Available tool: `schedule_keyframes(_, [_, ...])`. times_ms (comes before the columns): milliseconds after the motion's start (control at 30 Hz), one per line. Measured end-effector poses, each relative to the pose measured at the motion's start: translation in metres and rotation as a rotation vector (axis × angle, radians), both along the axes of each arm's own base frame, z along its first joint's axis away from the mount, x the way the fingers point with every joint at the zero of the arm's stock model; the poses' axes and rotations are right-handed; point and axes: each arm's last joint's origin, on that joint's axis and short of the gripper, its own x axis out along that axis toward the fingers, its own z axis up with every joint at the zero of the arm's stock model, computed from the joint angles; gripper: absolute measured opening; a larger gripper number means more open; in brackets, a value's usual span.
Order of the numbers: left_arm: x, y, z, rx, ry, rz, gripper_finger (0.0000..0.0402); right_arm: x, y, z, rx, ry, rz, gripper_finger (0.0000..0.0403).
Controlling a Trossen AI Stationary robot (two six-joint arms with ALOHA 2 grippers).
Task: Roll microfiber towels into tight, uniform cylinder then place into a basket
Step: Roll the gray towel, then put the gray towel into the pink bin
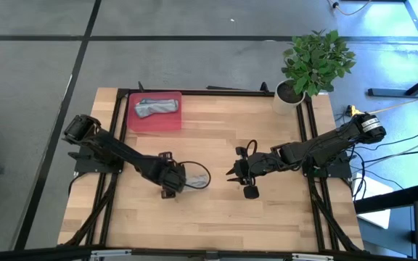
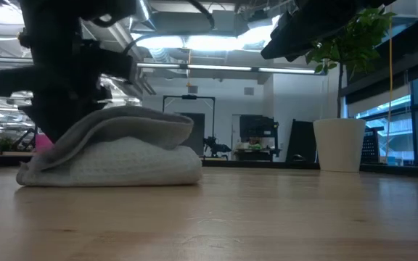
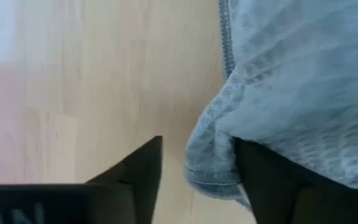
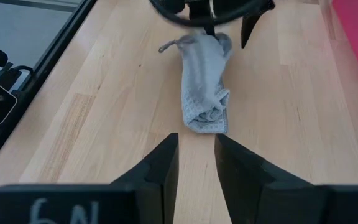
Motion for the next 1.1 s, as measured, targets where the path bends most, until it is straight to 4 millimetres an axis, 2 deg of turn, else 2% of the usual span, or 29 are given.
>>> schedule_keyframes(533, [-0.02,0.009,0.042,0.023,-0.094,-0.016,0.0387,0.0,0.0,0.0,0.001,-0.003,0.0,0.0106])
schedule_keyframes(700, [-0.024,0.011,0.057,-0.002,-0.17,-0.017,0.0395,0.0,0.0,0.0,0.001,-0.004,0.0,0.0106])
schedule_keyframes(867, [-0.018,0.002,0.064,-0.058,-0.276,-0.056,0.0399,0.0,0.0,0.0,0.001,-0.005,0.0,0.0106])
schedule_keyframes(1100, [0.002,-0.002,0.053,-0.087,-0.34,-0.069,0.04,0.0,0.0,0.0,0.001,-0.004,0.0,0.0106])
